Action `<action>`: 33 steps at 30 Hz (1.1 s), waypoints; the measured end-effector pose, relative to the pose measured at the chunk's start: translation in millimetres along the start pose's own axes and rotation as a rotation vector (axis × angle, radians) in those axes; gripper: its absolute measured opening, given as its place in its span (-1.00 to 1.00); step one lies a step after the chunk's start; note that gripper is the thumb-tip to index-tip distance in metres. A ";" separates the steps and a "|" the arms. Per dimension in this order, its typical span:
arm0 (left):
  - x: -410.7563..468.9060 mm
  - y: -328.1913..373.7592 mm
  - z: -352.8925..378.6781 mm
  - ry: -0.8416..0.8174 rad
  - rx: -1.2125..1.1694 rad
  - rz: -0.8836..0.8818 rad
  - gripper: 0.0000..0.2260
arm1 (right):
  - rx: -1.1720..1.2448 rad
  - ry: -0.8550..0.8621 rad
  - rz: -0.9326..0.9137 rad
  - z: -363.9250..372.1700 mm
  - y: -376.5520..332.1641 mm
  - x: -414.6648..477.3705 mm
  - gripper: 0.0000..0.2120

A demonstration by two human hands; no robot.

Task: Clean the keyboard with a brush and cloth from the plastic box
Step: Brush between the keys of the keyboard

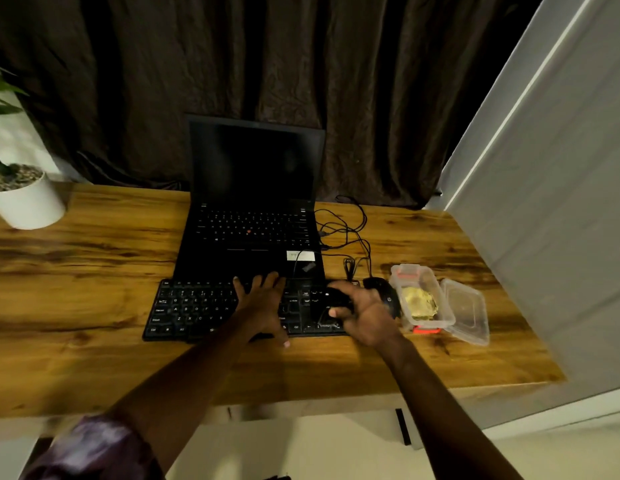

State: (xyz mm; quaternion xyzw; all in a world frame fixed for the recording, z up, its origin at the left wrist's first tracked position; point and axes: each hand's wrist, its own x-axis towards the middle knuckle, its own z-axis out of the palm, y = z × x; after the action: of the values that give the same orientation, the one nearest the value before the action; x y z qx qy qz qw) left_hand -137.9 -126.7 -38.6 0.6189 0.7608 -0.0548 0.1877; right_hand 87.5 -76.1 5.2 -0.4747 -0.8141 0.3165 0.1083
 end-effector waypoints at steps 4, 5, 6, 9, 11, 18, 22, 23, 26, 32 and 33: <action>-2.4 0.6 -2.0 -0.011 0.019 -0.003 0.27 | -0.004 -0.024 -0.054 10.3 -13.1 1.5 -0.53; -2.4 0.7 -1.8 -0.012 0.022 -0.003 0.26 | -0.011 -0.036 -0.051 13.1 -17.0 3.5 -0.53; -2.5 0.4 -1.2 -0.011 0.025 -0.001 0.26 | -0.013 -0.048 -0.049 16.4 -22.1 5.0 -0.52; -2.2 -1.5 0.3 -0.007 0.017 0.003 0.26 | -0.023 -0.069 -0.056 23.7 -31.4 9.0 -0.50; -1.2 -3.3 1.7 0.002 -0.004 0.011 0.26 | -0.021 -0.076 -0.060 27.7 -34.0 9.4 -0.50; -0.7 -6.8 3.1 0.029 -0.032 0.043 0.26 | -0.050 -0.045 -0.016 14.0 -27.6 10.1 -0.50; 1.1 -11.9 6.7 0.071 -0.029 0.083 0.27 | -0.079 0.013 0.010 0.1 -12.7 12.1 -0.50; 0.6 -13.9 7.3 0.084 -0.033 0.098 0.27 | -0.074 0.015 -0.005 2.8 -17.2 13.0 -0.51; -0.8 -20.5 6.6 0.110 -0.039 0.146 0.27 | -0.065 -0.012 -0.051 20.3 -31.2 22.0 -0.53; -3.7 -39.7 -8.4 0.032 -0.053 0.182 0.24 | -0.017 -0.079 -0.131 52.6 -64.2 34.1 -0.51; -4.2 -43.5 -7.7 0.042 -0.057 0.184 0.24 | -0.017 -0.095 -0.129 51.0 -65.8 34.8 -0.50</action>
State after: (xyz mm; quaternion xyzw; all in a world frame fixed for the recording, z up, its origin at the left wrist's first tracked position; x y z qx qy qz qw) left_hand -180.8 -138.0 -36.5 0.6814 0.7058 -0.0028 0.1936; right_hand -1.5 -90.8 1.9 -0.4064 -0.8500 0.3241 0.0855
